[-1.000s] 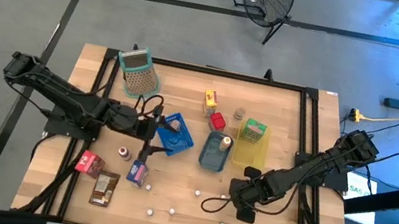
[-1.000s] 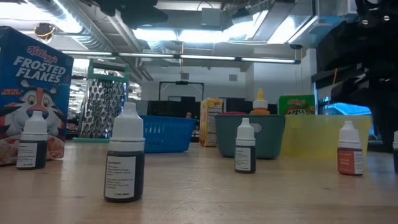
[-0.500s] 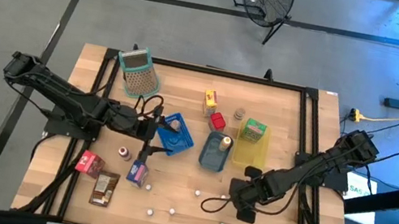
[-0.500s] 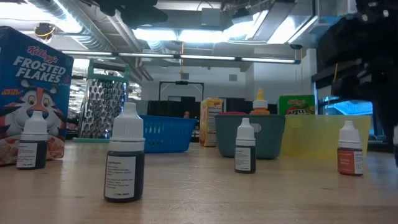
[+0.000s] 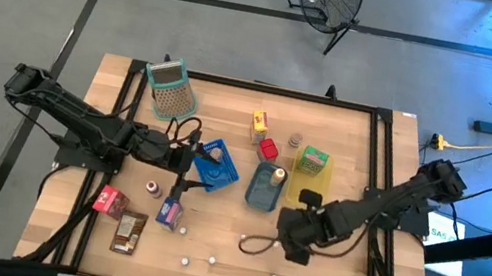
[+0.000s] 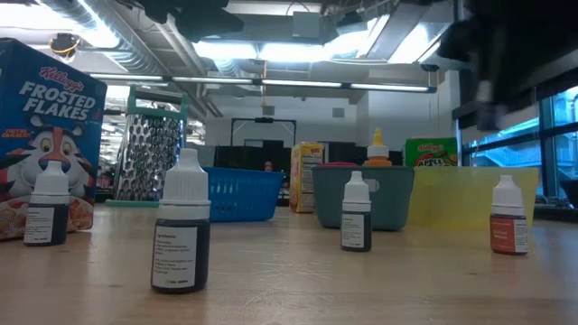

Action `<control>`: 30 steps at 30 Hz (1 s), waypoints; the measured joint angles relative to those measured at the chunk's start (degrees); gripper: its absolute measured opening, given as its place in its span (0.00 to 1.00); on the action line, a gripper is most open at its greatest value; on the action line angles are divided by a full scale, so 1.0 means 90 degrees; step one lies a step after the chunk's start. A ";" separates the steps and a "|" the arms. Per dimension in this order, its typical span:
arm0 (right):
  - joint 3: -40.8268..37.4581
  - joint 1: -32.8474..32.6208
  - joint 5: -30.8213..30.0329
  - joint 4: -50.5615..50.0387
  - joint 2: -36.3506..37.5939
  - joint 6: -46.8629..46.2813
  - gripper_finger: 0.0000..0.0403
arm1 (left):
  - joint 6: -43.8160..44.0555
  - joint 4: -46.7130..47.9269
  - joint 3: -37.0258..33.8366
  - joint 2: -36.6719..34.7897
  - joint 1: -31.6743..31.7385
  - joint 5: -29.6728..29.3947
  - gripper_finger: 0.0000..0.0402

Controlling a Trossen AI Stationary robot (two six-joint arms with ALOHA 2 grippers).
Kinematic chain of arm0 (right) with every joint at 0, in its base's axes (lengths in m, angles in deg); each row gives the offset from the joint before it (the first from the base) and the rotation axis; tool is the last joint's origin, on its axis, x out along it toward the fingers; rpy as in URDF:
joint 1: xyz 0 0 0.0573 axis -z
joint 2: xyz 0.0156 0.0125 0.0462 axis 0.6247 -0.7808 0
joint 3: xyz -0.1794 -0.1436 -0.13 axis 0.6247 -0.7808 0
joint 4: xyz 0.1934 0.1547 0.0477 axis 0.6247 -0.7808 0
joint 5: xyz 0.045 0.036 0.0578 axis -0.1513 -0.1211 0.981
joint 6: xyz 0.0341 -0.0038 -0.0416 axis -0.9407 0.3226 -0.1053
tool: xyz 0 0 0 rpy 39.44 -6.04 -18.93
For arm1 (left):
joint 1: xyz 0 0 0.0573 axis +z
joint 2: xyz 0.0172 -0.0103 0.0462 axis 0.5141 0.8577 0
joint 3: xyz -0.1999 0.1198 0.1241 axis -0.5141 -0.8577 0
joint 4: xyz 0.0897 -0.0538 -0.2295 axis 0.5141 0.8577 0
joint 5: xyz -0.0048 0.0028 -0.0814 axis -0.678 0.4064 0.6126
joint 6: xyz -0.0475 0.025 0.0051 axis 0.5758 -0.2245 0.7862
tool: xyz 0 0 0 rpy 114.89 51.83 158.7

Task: Pick & Place Kitchen Items
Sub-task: Put the dark blue food coloring bottle into the green bin

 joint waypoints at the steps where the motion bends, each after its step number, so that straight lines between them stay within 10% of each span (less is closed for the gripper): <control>1: 0.0074 0.0106 0.0004 0.0006 0.0000 0.0107 0.17 | 0.0002 0.0002 0.0000 0.0000 0.0000 0.0000 0.69; 16: 0.0189 0.1255 0.0265 0.1109 0.0000 0.1859 0.16 | -0.0029 0.0029 0.0000 0.0000 -0.0245 -0.0003 0.69; 30: 0.0196 0.1414 0.0263 0.1242 -0.0606 0.5649 0.16 | -0.0148 0.0030 0.0000 0.0001 -0.0243 -0.0027 0.69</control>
